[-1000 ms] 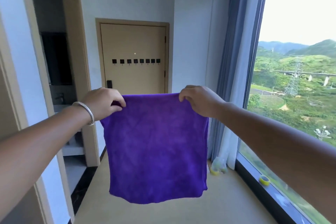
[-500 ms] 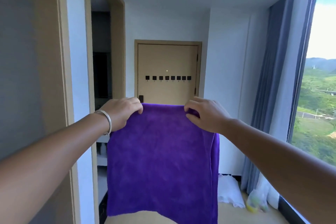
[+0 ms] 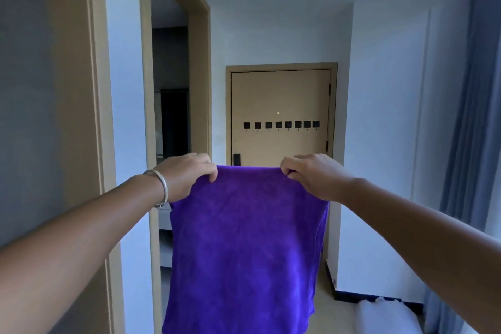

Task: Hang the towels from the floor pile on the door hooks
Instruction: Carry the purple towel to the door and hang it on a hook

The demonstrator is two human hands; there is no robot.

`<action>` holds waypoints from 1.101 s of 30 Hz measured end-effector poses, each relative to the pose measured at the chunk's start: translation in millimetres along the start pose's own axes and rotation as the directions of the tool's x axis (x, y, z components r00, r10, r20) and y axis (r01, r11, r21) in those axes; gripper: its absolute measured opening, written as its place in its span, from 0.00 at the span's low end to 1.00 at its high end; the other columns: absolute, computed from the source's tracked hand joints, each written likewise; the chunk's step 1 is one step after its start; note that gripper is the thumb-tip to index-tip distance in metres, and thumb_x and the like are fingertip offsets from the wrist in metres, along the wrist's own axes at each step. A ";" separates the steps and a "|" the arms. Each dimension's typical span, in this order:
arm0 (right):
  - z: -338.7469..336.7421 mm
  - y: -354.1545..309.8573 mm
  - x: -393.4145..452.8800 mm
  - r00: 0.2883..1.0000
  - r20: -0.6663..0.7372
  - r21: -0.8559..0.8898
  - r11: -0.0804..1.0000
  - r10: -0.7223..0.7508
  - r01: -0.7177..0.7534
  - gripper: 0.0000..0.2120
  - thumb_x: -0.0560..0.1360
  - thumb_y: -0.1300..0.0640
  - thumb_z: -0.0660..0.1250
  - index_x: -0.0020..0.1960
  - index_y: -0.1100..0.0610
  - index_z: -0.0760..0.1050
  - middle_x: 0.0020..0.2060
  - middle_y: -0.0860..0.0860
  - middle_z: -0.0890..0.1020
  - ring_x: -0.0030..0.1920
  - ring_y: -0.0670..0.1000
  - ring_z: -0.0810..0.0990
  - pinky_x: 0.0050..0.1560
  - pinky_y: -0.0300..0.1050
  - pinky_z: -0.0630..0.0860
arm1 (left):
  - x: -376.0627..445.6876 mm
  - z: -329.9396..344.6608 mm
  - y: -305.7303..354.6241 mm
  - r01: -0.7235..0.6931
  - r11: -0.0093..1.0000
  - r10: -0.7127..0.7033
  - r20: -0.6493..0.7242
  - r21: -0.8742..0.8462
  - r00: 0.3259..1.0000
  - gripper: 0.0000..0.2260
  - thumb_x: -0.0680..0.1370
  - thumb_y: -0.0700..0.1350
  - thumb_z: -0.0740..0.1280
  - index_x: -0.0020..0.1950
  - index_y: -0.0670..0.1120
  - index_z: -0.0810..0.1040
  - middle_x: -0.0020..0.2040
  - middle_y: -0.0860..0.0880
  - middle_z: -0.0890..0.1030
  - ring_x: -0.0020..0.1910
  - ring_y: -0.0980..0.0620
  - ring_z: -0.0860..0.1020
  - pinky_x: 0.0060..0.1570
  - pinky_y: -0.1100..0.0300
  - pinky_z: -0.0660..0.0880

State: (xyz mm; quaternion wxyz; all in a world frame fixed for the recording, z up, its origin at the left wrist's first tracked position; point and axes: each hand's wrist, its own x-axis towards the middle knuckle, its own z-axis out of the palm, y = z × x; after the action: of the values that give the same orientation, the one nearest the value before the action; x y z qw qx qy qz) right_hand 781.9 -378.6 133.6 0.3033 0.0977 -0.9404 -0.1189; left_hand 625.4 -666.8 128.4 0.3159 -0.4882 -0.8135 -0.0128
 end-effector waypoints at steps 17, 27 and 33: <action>163.2 141.3 162.6 0.993 0.111 -0.059 0.997 -0.039 0.046 0.21 0.79 0.63 0.56 0.66 0.45 0.74 0.62 0.42 0.76 0.58 0.47 0.76 0.56 0.42 0.74 | 177.7 165.9 -112.2 -0.039 0.999 0.039 0.124 -0.004 0.991 0.30 0.72 0.29 0.59 0.68 0.56 0.66 0.69 0.59 0.65 0.63 0.56 0.68 0.57 0.60 0.71; 279.9 227.7 293.3 0.993 0.102 0.012 0.998 0.060 -0.062 0.11 0.79 0.54 0.63 0.60 0.46 0.76 0.57 0.43 0.79 0.54 0.45 0.76 0.55 0.43 0.74 | 309.5 281.9 -230.0 -0.034 0.999 0.035 0.096 -0.012 0.995 0.16 0.76 0.51 0.67 0.64 0.57 0.73 0.64 0.63 0.71 0.59 0.58 0.73 0.47 0.66 0.63; 341.0 270.9 359.6 0.995 0.073 -0.009 0.998 0.066 -0.065 0.11 0.80 0.55 0.60 0.60 0.46 0.76 0.56 0.44 0.79 0.54 0.46 0.75 0.55 0.45 0.75 | 377.6 344.4 -282.9 0.015 0.994 -0.022 -0.054 -0.112 0.998 0.06 0.78 0.45 0.66 0.52 0.55 0.79 0.52 0.60 0.78 0.49 0.56 0.76 0.48 0.61 0.72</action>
State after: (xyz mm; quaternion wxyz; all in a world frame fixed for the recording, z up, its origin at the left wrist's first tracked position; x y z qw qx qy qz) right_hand 262.6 -156.6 138.4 0.2730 0.0614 -0.9531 -0.1156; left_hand 103.5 -404.5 133.0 0.3103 -0.4970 -0.8069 -0.0748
